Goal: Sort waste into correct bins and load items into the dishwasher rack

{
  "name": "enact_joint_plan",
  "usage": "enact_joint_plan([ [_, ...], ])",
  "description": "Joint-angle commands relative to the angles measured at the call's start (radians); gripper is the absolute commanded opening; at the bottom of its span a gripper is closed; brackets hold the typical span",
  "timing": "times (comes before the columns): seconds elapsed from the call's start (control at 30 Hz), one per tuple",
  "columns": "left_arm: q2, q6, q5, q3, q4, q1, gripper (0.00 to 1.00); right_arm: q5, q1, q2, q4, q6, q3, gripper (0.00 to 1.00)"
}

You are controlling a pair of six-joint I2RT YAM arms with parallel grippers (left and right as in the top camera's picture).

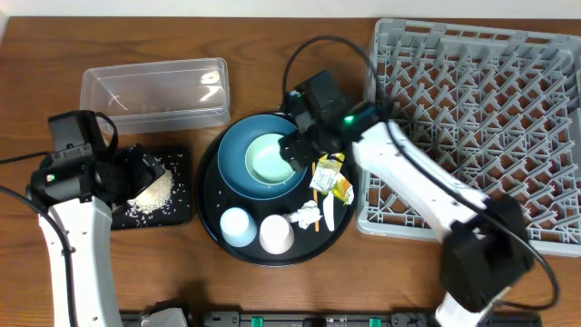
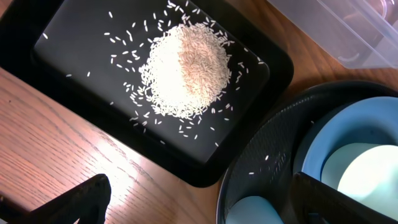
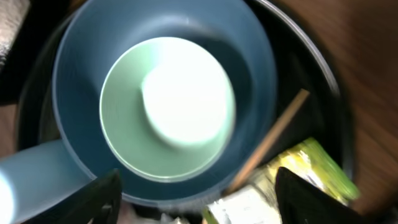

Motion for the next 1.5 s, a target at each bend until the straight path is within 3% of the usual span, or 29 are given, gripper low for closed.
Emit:
enact_joint_plan([
  [0.0, 0.006, -0.013, -0.001, -0.018, -0.005, 0.004, 0.93, 0.057, 0.029, 0.049, 0.029, 0.056, 0.029, 0.72],
  [0.4, 0.006, -0.013, -0.001, -0.018, -0.005, 0.004, 0.93, 0.103, 0.041, 0.187, 0.114, 0.136, 0.029, 0.60],
  [0.6, 0.006, -0.013, -0.001, -0.018, -0.005, 0.004, 0.93, 0.103, 0.048, 0.224, 0.122, 0.137, 0.029, 0.50],
  [0.73, 0.006, -0.013, -0.001, -0.018, -0.005, 0.004, 0.93, 0.103, 0.057, 0.246, 0.126, 0.137, 0.029, 0.30],
  [0.87, 0.006, -0.013, -0.001, -0.018, -0.005, 0.004, 0.92, 0.103, 0.059, 0.246, 0.132, 0.137, 0.031, 0.02],
  [1.23, 0.006, -0.013, -0.001, -0.018, -0.005, 0.004, 0.92, 0.163, 0.019, 0.153, 0.009, 0.134, 0.200, 0.01],
  [1.47, 0.006, -0.013, -0.001, -0.018, -0.005, 0.004, 0.92, 0.494, -0.064, -0.014, -0.159, 0.135, 0.270, 0.01],
])
